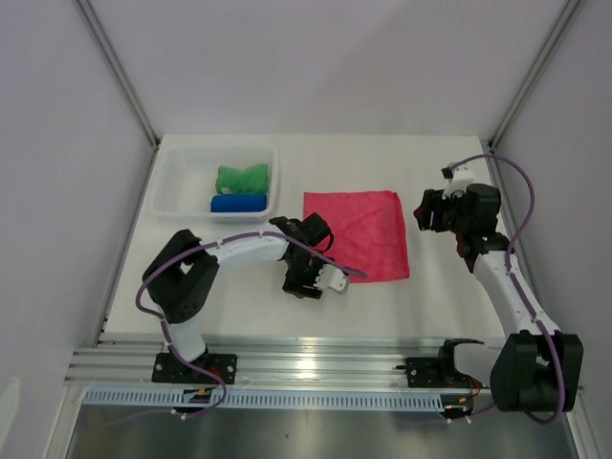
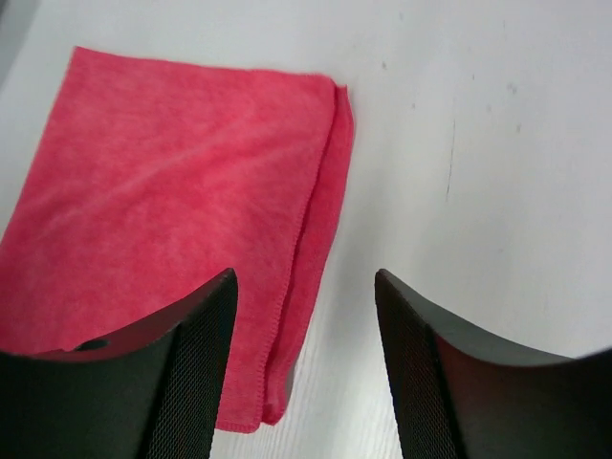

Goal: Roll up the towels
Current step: Fold the towel

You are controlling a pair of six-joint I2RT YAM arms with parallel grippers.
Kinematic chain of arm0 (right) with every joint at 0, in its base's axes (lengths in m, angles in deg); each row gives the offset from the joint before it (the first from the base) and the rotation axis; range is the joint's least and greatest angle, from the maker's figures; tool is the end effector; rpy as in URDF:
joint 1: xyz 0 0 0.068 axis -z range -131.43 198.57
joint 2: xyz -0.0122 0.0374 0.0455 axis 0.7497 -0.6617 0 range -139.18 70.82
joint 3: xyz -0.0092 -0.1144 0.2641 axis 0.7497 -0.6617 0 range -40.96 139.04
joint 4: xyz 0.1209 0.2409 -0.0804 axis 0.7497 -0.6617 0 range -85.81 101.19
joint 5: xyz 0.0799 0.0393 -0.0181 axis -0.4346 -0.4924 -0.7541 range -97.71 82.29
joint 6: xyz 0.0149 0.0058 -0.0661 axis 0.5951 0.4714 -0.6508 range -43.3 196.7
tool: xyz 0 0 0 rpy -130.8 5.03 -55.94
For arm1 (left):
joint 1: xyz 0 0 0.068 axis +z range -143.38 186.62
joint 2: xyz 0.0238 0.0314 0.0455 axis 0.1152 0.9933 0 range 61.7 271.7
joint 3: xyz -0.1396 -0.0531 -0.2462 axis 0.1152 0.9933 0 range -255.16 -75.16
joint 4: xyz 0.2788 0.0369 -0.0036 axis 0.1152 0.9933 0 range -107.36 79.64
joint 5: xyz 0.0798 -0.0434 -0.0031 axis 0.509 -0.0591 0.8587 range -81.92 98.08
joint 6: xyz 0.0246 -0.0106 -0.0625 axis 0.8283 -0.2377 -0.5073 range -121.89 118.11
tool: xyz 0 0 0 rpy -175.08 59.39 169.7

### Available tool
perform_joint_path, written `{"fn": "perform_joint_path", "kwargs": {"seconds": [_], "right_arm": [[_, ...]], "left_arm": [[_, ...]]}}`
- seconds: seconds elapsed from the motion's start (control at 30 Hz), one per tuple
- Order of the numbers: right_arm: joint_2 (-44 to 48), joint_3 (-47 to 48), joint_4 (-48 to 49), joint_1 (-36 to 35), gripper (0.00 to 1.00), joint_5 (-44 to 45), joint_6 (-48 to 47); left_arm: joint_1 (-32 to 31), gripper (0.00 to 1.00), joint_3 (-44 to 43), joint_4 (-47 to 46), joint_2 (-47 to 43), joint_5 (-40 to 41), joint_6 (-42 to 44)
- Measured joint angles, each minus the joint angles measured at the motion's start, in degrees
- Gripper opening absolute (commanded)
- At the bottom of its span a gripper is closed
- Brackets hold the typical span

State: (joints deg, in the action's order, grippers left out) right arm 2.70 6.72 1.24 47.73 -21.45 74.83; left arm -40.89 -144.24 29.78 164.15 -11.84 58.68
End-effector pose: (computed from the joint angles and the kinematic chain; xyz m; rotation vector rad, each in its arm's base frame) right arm 0.2953 0.0172 0.2720 -0.1935 2.0846 0.2409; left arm 0.2268 -0.2752 0.1667 2.3727 1.6691 -0.4789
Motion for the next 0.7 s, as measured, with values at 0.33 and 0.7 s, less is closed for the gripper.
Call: {"fn": "perform_joint_path", "kwargs": {"seconds": [0.33, 0.7], "right_arm": [[3.1, -1.8, 0.9, 4.8, 0.60, -16.8, -19.2], [-3.5, -5.1, -20.3, -3.4, 0.53, -23.5, -65.5]], "left_arm": [[0.0, 0.54, 4.0, -8.0, 0.8, 3.5, 7.6], [0.0, 0.07, 4.9, -12.2, 0.8, 3.8, 5.9]]}}
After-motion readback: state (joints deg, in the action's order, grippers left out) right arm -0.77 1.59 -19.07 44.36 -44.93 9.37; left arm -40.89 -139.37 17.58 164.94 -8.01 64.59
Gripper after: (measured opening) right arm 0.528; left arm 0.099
